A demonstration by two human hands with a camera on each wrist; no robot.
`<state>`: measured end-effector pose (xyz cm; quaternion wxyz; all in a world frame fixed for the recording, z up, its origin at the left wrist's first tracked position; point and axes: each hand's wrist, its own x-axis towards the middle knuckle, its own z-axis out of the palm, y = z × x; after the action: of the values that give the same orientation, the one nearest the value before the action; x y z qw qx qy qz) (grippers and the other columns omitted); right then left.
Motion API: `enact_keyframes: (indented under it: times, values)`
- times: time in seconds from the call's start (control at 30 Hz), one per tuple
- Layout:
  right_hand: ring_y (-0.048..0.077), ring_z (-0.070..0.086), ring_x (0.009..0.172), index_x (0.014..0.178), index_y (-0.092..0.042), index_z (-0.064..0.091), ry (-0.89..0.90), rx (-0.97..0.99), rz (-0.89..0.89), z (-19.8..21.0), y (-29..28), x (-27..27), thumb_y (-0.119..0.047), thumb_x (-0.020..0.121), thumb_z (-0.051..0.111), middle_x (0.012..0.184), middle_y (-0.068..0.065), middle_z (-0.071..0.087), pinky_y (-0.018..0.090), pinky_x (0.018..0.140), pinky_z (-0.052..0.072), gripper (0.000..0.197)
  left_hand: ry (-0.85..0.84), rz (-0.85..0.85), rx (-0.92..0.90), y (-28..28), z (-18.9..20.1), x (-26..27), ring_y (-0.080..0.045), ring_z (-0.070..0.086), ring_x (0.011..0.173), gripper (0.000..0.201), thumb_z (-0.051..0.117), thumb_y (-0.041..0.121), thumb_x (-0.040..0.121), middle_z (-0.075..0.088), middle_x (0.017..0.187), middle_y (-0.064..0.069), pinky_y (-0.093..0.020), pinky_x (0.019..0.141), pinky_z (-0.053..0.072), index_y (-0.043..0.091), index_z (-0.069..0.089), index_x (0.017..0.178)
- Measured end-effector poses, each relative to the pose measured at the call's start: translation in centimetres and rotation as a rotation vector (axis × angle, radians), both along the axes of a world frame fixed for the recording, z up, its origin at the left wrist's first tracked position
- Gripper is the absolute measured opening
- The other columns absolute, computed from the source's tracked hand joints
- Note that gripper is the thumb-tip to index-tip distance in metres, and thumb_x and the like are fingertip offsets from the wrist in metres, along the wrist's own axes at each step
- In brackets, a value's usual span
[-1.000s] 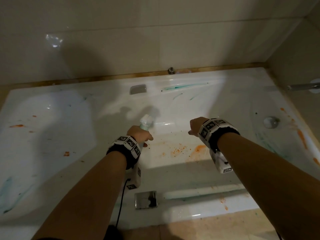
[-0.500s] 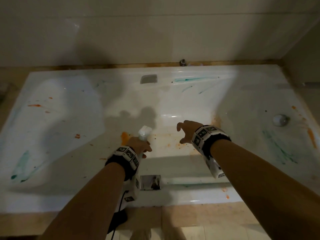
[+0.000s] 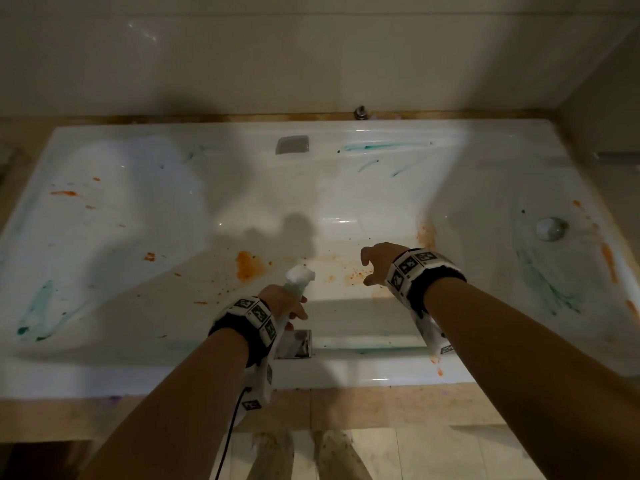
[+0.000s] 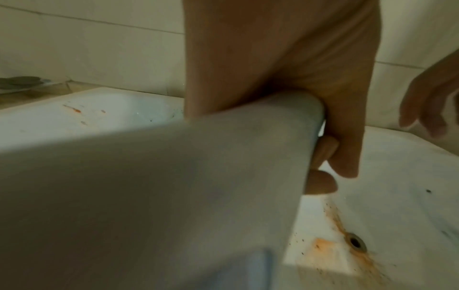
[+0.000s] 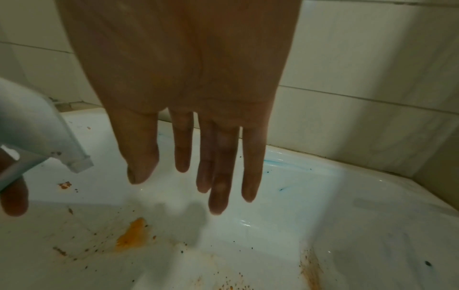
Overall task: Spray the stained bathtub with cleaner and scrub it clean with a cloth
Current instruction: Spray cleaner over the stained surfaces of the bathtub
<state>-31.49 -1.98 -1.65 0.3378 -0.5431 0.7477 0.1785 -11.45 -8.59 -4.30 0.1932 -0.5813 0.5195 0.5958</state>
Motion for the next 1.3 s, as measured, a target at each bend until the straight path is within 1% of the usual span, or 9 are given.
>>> enact_keyframes:
  times: [0.17,0.37,0.5,0.63,0.73,0.87,0.97,1.07,1.3]
  values:
    - [0.026,0.05,0.117,0.124,-0.011,0.045,0.023,0.001,0.0,-0.3,1.4,-0.4,-0.03,0.091,0.058,0.127,0.009,0.052,0.035,0.094,0.041,0.041,-0.113,-0.016,-0.126,2.7,-1.6,0.1,-0.027,0.056,0.068,0.017,0.068,0.009,0.08,0.06,0.076,-0.012,-0.041,0.072,0.056,0.007,0.058,0.066]
    - [0.026,0.052,0.115,0.121,-0.012,0.047,0.024,-0.019,0.004,-0.7,2.5,-0.6,-0.03,0.091,0.057,0.126,0.007,0.052,0.034,0.093,0.042,0.036,-0.131,-0.026,-0.144,4.1,-1.6,0.0,-0.028,0.061,0.082,0.02,0.066,0.007,0.081,0.06,0.084,-0.012,-0.041,0.088,0.054,0.008,0.055,0.064]
    - [0.027,0.054,0.113,0.118,-0.011,0.05,0.04,-0.018,0.016,-1.1,2.8,-0.4,-0.033,0.093,0.053,0.125,0.008,0.054,0.036,0.094,0.045,0.033,-0.031,0.016,-0.075,4.8,-1.3,-0.6,-0.023,0.056,0.073,0.011,0.065,0.002,0.083,0.057,0.084,-0.008,-0.036,0.078,0.054,0.007,0.065,0.093]
    - [0.027,0.054,0.112,0.115,-0.013,0.05,0.041,-0.022,0.023,-1.8,3.0,-0.4,-0.035,0.094,0.05,0.125,0.008,0.054,0.039,0.095,0.045,0.03,-0.065,-0.037,-0.166,5.4,-1.8,-1.0,-0.032,0.063,0.092,0.009,0.068,0.008,0.081,0.066,0.096,-0.017,-0.042,0.09,0.054,0.002,0.066,0.087]
    - [0.027,0.054,0.11,0.113,-0.015,0.051,0.049,-0.022,0.02,-2.1,3.1,-0.7,-0.035,0.093,0.051,0.123,0.007,0.055,0.04,0.095,0.046,0.028,-0.115,-0.024,-0.225,5.6,-1.9,-0.9,-0.033,0.067,0.093,0.023,0.07,0.012,0.078,0.069,0.099,-0.018,-0.043,0.086,0.056,-0.004,0.068,0.095]
    - [0.027,0.055,0.11,0.114,-0.014,0.051,0.051,-0.02,0.03,-2.4,3.0,-0.9,-0.034,0.094,0.051,0.122,0.006,0.055,0.039,0.094,0.047,0.029,-0.032,0.047,-0.106,6.0,-1.7,-1.0,-0.026,0.058,0.064,0.009,0.066,0.007,0.082,0.062,0.076,-0.014,-0.031,0.059,0.055,0.001,0.065,0.076]
    - [0.027,0.055,0.109,0.113,-0.015,0.052,0.047,-0.025,0.03,-2.7,3.0,-1.1,-0.035,0.094,0.05,0.121,0.006,0.055,0.041,0.094,0.047,0.028,0.029,-0.054,-0.027,6.8,-1.0,-1.6,-0.017,0.05,0.062,0.02,0.065,-0.004,0.081,0.053,0.076,-0.004,-0.019,0.043,0.049,0.008,0.065,0.096]
    - [0.027,0.054,0.11,0.113,-0.015,0.051,0.037,-0.029,0.02,-3.0,3.2,-1.7,-0.035,0.094,0.049,0.123,0.007,0.055,0.04,0.095,0.046,0.028,0.029,-0.151,-0.022,7.8,-1.6,-2.8,-0.017,0.05,0.058,0.027,0.066,0.001,0.082,0.053,0.073,-0.005,-0.024,0.05,0.05,0.006,0.061,0.108]
    - [0.027,0.055,0.108,0.114,-0.013,0.052,0.074,-0.014,0.013,-3.1,4.5,-4.1,-0.033,0.095,0.049,0.12,0.008,0.056,0.039,0.093,0.047,0.028,-0.041,-0.278,-0.014,9.8,-3.1,-3.8,-0.018,0.051,0.058,0.01,0.065,0.012,0.086,0.053,0.069,-0.005,-0.035,0.065,0.054,0.006,0.058,0.087]
